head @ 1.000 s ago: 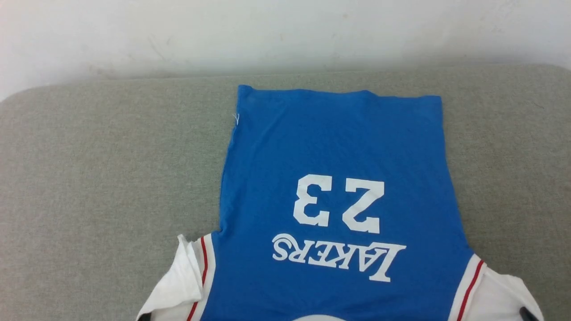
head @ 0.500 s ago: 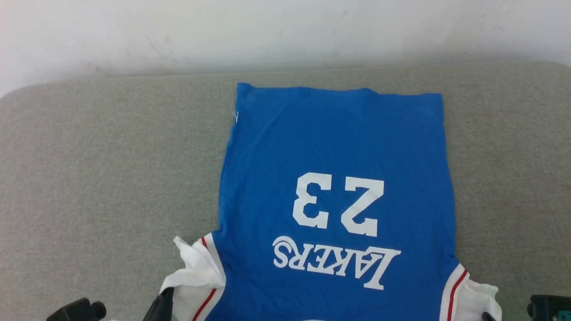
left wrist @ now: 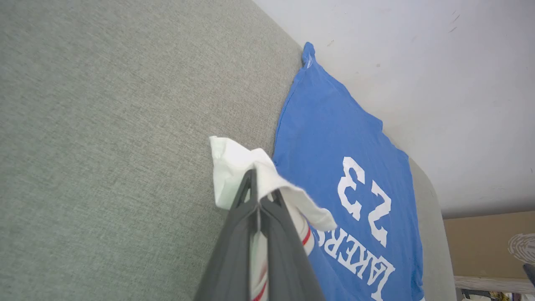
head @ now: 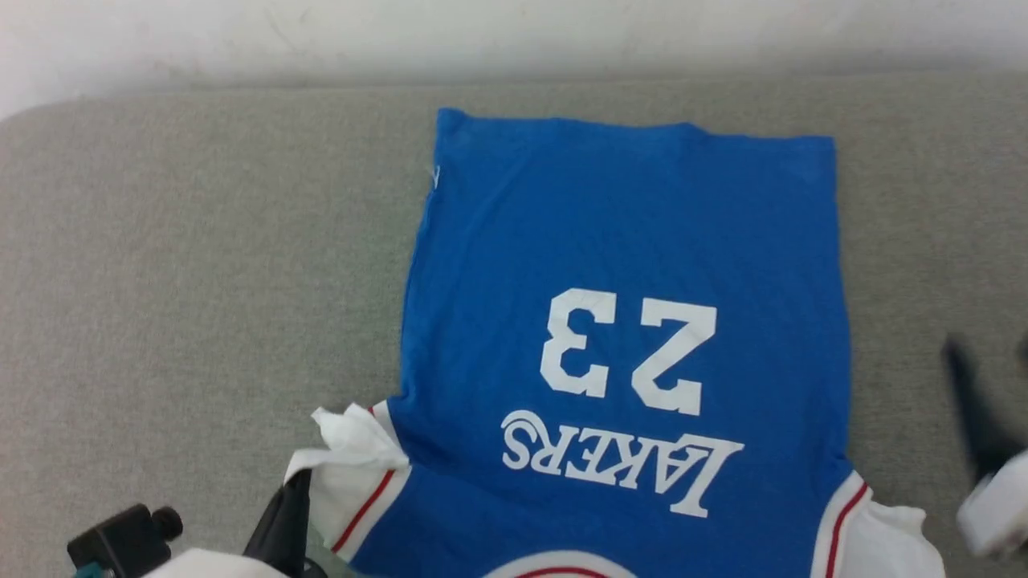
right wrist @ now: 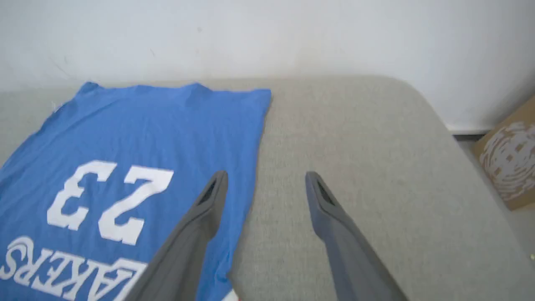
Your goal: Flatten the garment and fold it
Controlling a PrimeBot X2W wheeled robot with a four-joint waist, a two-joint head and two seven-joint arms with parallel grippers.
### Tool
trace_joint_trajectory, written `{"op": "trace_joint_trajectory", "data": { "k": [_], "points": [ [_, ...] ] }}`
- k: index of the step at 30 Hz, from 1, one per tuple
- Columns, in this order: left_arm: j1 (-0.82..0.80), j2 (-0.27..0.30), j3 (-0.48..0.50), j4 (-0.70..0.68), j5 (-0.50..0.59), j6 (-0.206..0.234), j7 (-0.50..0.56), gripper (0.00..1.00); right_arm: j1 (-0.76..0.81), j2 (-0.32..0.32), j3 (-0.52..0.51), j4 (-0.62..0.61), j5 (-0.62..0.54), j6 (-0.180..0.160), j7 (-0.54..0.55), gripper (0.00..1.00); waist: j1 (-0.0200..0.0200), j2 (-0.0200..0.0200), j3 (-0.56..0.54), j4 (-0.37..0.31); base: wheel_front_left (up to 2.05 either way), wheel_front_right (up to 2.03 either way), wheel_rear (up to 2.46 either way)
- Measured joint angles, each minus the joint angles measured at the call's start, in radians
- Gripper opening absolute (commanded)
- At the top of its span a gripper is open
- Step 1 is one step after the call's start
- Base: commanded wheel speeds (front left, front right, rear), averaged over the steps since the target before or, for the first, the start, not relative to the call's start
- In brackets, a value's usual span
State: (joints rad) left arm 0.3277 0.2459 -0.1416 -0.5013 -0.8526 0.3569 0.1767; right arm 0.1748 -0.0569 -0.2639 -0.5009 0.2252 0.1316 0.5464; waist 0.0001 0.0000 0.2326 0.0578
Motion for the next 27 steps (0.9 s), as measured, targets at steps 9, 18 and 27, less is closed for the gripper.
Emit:
{"op": "trace_joint_trajectory", "data": {
  "k": [9, 18, 27],
  "points": [
    [-0.089, -0.007, -0.018, -0.020, 0.001, -0.031, -0.011, 0.00, -0.561, -0.123, 0.005, 0.030, -0.086, 0.000, 0.190, 1.00, 0.0002, 0.0000, 0.115, 0.040, 0.00, 0.00, 0.00],
    [-0.182, -0.021, -0.049, -0.008, 0.001, -0.067, -0.020, 0.00, -0.885, -0.163, 0.045, 0.364, -0.243, 0.000, 0.347, 1.00, 0.0002, 0.0000, 0.250, 0.088, 0.00, 0.00, 0.00],
    [-0.238, -0.023, -0.069, -0.009, 0.008, -0.085, -0.020, 0.00, -0.961, -0.135, -0.032, 0.519, -0.374, 0.000, 0.404, 1.00, 0.0001, 0.0000, 0.341, 0.153, 0.00, 0.00, 0.00]
  ]
}}
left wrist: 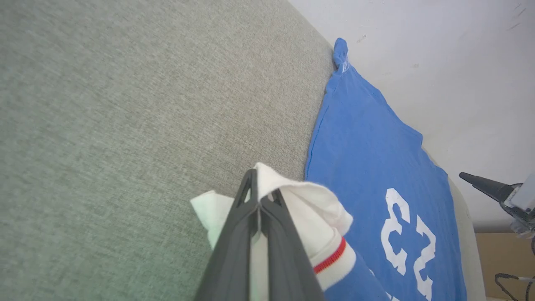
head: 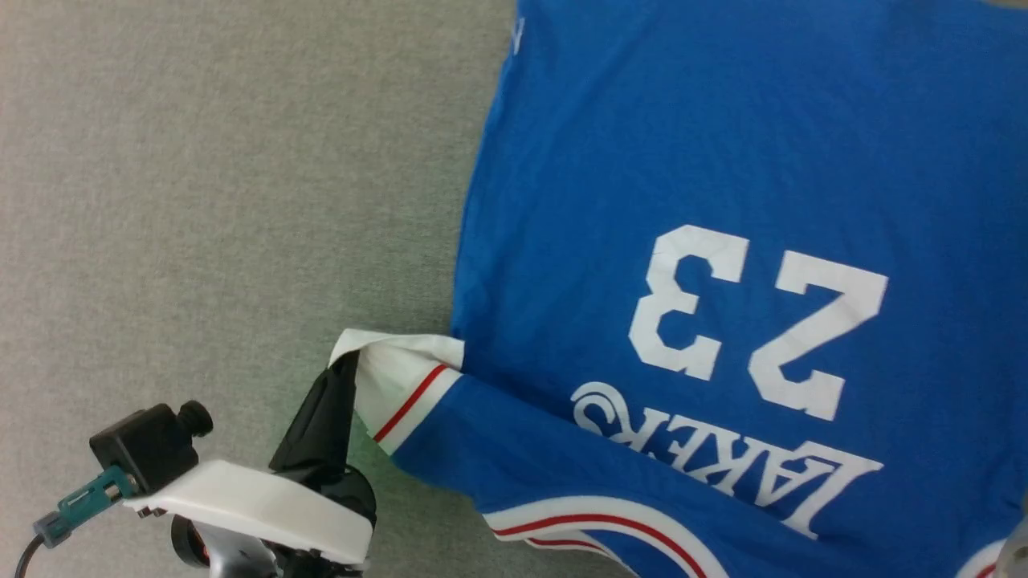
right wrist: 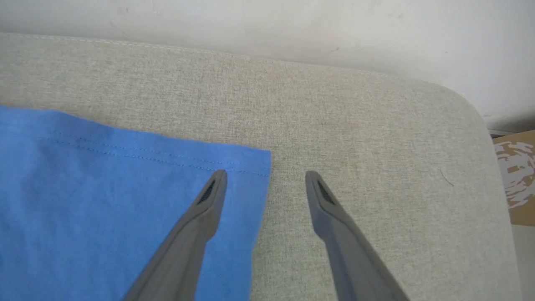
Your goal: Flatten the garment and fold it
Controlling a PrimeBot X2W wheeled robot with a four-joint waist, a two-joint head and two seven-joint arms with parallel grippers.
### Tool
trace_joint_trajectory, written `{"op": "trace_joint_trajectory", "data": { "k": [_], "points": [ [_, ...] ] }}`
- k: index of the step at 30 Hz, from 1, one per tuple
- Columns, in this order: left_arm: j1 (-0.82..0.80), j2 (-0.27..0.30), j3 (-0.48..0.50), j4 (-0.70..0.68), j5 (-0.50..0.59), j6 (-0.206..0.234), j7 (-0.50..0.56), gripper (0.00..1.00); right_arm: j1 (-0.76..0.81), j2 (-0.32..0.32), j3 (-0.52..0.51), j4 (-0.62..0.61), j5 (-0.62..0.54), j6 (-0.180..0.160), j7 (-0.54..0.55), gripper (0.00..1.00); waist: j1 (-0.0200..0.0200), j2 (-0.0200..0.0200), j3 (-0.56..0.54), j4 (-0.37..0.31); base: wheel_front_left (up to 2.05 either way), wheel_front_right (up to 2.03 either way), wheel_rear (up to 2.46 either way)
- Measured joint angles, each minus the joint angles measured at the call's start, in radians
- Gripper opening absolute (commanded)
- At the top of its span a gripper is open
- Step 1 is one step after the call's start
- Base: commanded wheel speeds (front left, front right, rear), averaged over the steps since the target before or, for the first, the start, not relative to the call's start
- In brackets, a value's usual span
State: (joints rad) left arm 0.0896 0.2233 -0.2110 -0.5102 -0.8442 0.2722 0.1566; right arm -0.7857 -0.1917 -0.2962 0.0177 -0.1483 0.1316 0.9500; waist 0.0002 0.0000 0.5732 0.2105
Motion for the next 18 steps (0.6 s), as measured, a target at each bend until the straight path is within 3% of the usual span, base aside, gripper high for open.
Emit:
{"op": "trace_joint_trajectory", "data": {
  "k": [6, 7, 8, 10, 18],
  "points": [
    [-0.008, 0.000, -0.001, -0.001, 0.000, 0.000, 0.000, 0.00, 0.002, 0.055, -0.076, 0.030, -0.053, 0.000, 0.020, 1.00, 0.0000, 0.0000, 0.032, 0.032, 0.00, 0.00, 0.00],
    [-0.009, 0.000, -0.001, -0.001, 0.000, -0.004, 0.000, 0.00, 0.002, 0.061, -0.083, 0.029, -0.058, 0.000, 0.021, 0.91, 0.0000, 0.0000, 0.036, 0.035, 0.00, 0.00, 0.00],
    [-0.010, 0.000, -0.001, -0.001, 0.000, -0.006, 0.000, 0.00, 0.001, 0.067, -0.093, 0.027, -0.062, 0.000, 0.016, 0.45, -0.0001, 0.0000, 0.038, 0.038, 0.00, 0.00, 0.00],
    [-0.010, 0.000, -0.001, -0.001, 0.000, -0.006, 0.000, 0.00, 0.001, 0.076, -0.108, 0.026, -0.065, 0.000, 0.005, 0.00, -0.0002, 0.0000, 0.042, 0.040, 0.00, 0.00, 0.00],
    [-0.011, 0.002, -0.002, -0.007, 0.006, -0.005, 0.000, 0.00, -0.003, 0.101, -0.104, 0.038, -0.043, 0.000, -0.090, 0.00, -0.0001, 0.0000, 0.022, 0.020, 0.00, 0.00, 0.00]
  ]
}}
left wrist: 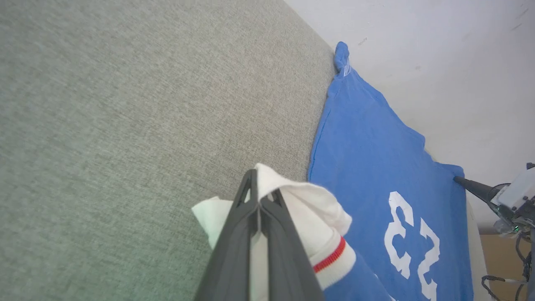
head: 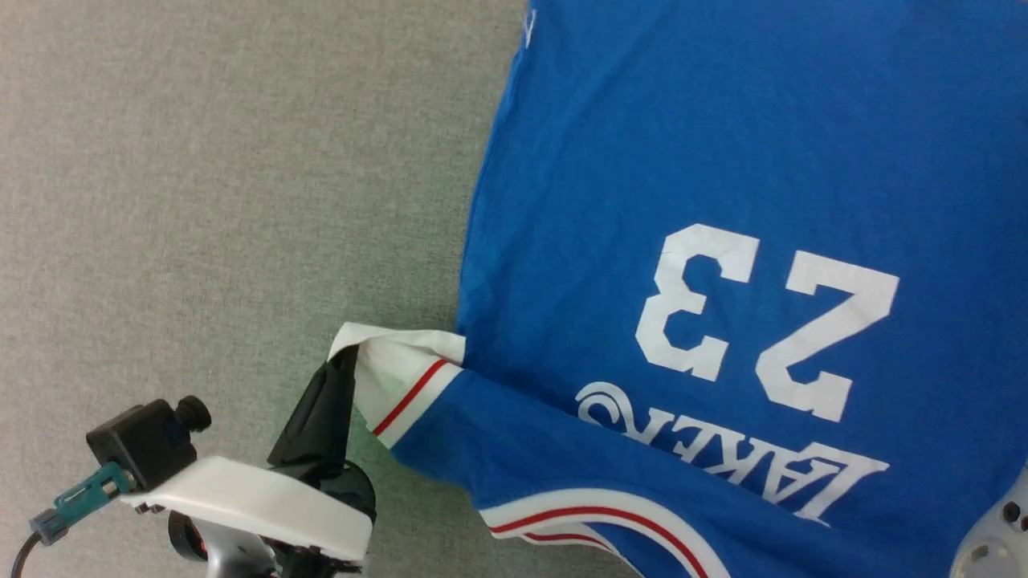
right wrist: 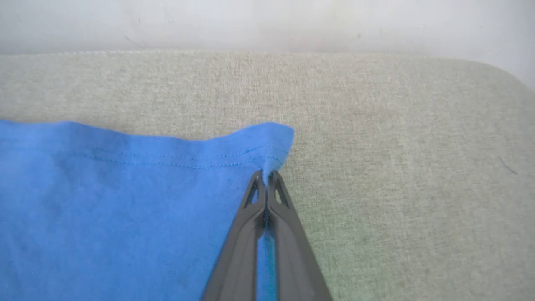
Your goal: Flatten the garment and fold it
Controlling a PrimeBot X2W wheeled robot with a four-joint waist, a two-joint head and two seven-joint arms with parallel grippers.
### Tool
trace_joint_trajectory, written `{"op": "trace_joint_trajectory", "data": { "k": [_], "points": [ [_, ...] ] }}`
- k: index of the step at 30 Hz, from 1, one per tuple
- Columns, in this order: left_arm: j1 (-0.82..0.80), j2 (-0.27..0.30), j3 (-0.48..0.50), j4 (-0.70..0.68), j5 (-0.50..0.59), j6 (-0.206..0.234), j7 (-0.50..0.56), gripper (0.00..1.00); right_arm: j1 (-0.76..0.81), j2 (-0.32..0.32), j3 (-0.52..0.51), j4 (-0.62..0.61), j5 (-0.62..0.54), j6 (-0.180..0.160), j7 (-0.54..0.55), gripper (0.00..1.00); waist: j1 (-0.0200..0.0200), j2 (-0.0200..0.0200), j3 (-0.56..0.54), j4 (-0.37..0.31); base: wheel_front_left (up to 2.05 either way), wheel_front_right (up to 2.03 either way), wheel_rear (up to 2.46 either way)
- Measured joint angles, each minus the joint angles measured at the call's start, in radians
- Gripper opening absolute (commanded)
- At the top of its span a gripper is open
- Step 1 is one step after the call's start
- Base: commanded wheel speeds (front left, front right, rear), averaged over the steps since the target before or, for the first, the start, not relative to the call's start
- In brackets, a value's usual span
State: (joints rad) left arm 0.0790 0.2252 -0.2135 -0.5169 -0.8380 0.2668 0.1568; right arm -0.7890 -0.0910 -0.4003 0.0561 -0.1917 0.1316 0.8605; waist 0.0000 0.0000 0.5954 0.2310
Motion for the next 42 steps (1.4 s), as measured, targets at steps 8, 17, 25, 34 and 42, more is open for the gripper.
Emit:
{"op": "trace_joint_trajectory", "data": {
  "k": [8, 17, 25, 34, 42],
  "points": [
    [0.007, 0.009, 0.009, 0.009, 0.013, 0.023, 0.002, 0.00, 0.136, -0.016, 0.037, -0.109, 0.180, 0.000, -0.085, 0.00, -0.0001, 0.0000, -0.089, -0.030, 0.00, 0.00, 0.00],
    [0.098, 0.033, 0.029, 0.017, 0.013, 0.047, 0.012, 0.00, 0.625, 0.021, -0.111, -0.421, 0.392, 0.000, -0.059, 0.00, -0.0003, 0.0000, -0.226, -0.081, 0.00, 0.00, 0.00],
    [0.168, 0.055, 0.026, 0.022, 0.009, 0.047, 0.037, 0.00, 1.075, 0.038, -0.185, -0.417, 0.632, 0.000, -0.072, 0.00, -0.0003, 0.0000, -0.303, -0.145, 0.00, 0.00, 0.00],
    [0.202, 0.062, 0.028, 0.011, 0.002, 0.061, 0.043, 0.00, 1.208, 0.041, -0.042, -0.242, 0.597, 0.000, -0.320, 0.46, -0.0001, 0.0000, -0.370, -0.187, 0.00, 0.00, 0.00],
    [0.198, 0.062, 0.015, -0.008, 0.003, 0.063, 0.047, 0.00, 1.052, 0.041, -0.014, -0.498, 0.528, 0.000, -0.276, 1.00, -0.0001, 0.0000, -0.382, -0.183, 0.00, 0.00, 0.00]
  ]
}}
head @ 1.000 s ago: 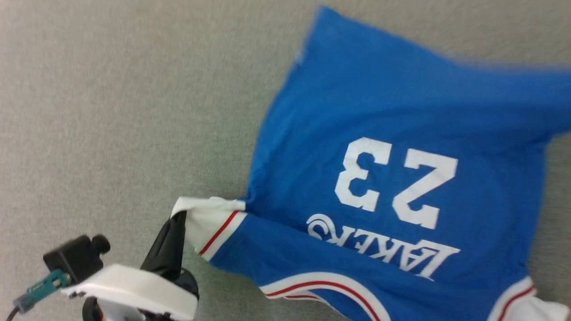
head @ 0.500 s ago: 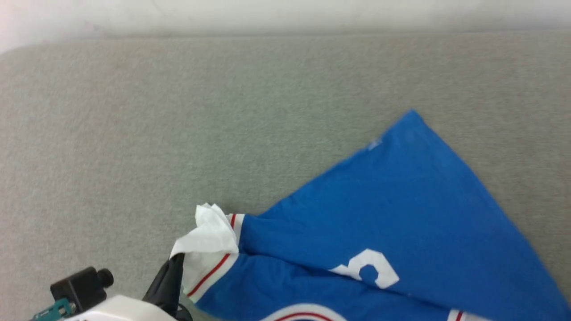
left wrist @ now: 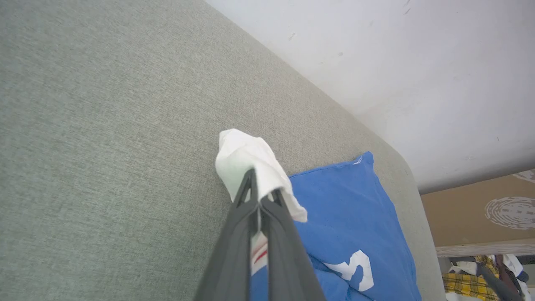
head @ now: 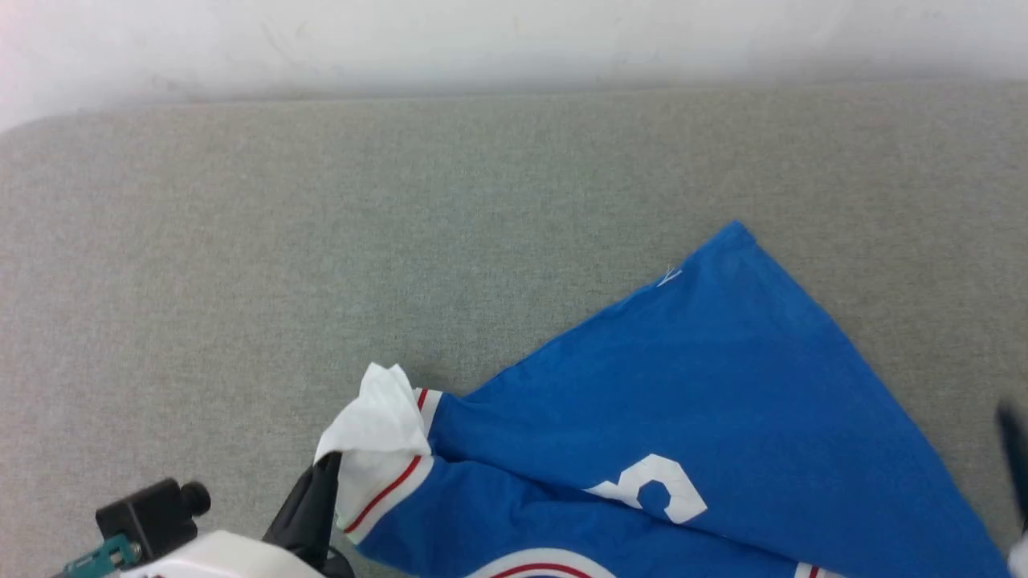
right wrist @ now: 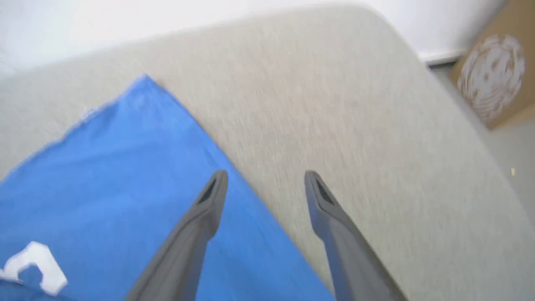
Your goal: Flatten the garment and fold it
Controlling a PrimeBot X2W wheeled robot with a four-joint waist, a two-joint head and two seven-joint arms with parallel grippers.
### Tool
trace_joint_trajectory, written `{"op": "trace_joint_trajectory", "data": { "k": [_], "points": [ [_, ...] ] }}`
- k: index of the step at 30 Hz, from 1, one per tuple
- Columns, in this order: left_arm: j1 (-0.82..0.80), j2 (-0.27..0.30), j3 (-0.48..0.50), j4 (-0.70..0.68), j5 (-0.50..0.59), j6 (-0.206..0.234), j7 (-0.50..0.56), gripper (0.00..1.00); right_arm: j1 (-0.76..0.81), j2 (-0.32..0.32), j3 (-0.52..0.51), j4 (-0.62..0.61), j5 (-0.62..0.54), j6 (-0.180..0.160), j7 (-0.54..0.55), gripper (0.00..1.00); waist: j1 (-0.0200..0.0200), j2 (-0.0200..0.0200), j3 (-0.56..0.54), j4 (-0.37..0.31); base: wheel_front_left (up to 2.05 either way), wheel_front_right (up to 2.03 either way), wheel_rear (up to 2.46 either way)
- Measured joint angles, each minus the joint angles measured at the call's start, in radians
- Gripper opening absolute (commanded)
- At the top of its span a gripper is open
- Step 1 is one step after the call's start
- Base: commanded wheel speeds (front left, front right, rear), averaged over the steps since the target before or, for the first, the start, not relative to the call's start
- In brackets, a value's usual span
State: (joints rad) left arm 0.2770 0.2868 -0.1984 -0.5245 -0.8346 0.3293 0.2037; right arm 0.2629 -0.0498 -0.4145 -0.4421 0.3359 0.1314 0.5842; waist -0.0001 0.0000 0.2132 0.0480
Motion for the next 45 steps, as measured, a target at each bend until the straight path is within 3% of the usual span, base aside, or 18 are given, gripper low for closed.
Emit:
{"op": "trace_joint_trajectory", "data": {
  "k": [3, 6, 12, 15, 21, 28, 29, 31, 33, 34, 40, 45],
  "points": [
    [-0.031, 0.000, -0.009, -0.004, 0.002, -0.003, 0.000, 0.00, -0.153, -0.001, 0.025, -0.122, -0.075, 0.000, 0.064, 1.00, 0.0001, 0.0000, 0.024, 0.006, 0.00, 0.00, 0.00],
    [-0.081, -0.004, -0.024, -0.004, 0.007, -0.017, 0.000, 0.00, -0.305, -0.034, 0.099, -0.151, -0.150, 0.000, 0.122, 1.00, 0.0002, 0.0000, 0.058, 0.019, 0.00, 0.00, 0.00],
    [-0.179, -0.023, -0.064, 0.017, 0.009, -0.057, 0.000, 0.00, -0.538, -0.094, 0.221, 0.019, -0.223, 0.000, 0.237, 1.00, 0.0004, 0.0000, 0.138, 0.057, 0.00, 0.00, 0.00],
    [-0.213, -0.037, -0.077, 0.035, 0.009, -0.066, -0.001, 0.00, -0.602, -0.091, 0.240, 0.122, -0.234, 0.000, 0.278, 1.00, 0.0005, 0.0000, 0.172, 0.088, 0.00, 0.00, 0.00],
    [-0.231, -0.059, -0.096, 0.069, 0.009, -0.083, -0.011, 0.00, -0.666, -0.125, 0.274, 0.249, -0.248, 0.000, 0.346, 1.00, 0.0003, 0.0000, 0.229, 0.149, 0.00, 0.00, 0.00],
    [-0.249, -0.067, -0.105, 0.088, 0.007, -0.100, -0.019, 0.00, -0.674, -0.167, 0.282, 0.295, -0.242, 0.000, 0.389, 1.00, 0.0002, 0.0000, 0.282, 0.203, 0.00, 0.00, 0.00],
    [-0.249, -0.067, -0.105, 0.089, 0.007, -0.100, -0.020, 0.00, -0.676, -0.167, 0.277, 0.294, -0.237, 0.000, 0.395, 0.88, 0.0001, 0.0000, 0.288, 0.208, 0.00, 0.00, 0.00],
    [-0.256, -0.070, -0.105, 0.090, 0.005, -0.100, -0.020, 0.00, -0.686, -0.157, 0.261, 0.294, -0.224, 0.000, 0.423, 0.42, 0.0000, 0.0000, 0.299, 0.216, 0.00, 0.00, 0.00],
    [-0.261, -0.071, -0.104, 0.090, 0.002, -0.100, -0.021, 0.00, -0.694, -0.130, 0.234, 0.288, -0.208, 0.000, 0.455, 0.19, 0.0000, 0.0000, 0.307, 0.220, 0.00, 0.00, 0.00],
    [-0.262, -0.071, -0.103, 0.091, 0.001, -0.100, -0.021, 0.00, -0.696, -0.118, 0.225, 0.281, -0.208, 0.000, 0.464, 0.00, 0.0000, 0.0000, 0.310, 0.220, 0.00, 0.00, 0.00],
    [-0.265, -0.072, -0.091, 0.097, -0.018, -0.101, -0.024, 0.00, -0.699, -0.085, 0.219, 0.265, -0.209, 0.000, 0.461, 0.00, 0.0002, 0.0002, 0.302, 0.199, 0.00, 0.00, 0.00],
    [-0.295, -0.066, -0.067, 0.108, -0.018, -0.107, -0.028, 0.00, -0.697, -0.079, 0.222, 0.267, -0.201, 0.000, 0.354, 0.00, 0.0001, 0.0002, 0.254, 0.175, 0.00, 0.00, 0.00]
  ]
}}
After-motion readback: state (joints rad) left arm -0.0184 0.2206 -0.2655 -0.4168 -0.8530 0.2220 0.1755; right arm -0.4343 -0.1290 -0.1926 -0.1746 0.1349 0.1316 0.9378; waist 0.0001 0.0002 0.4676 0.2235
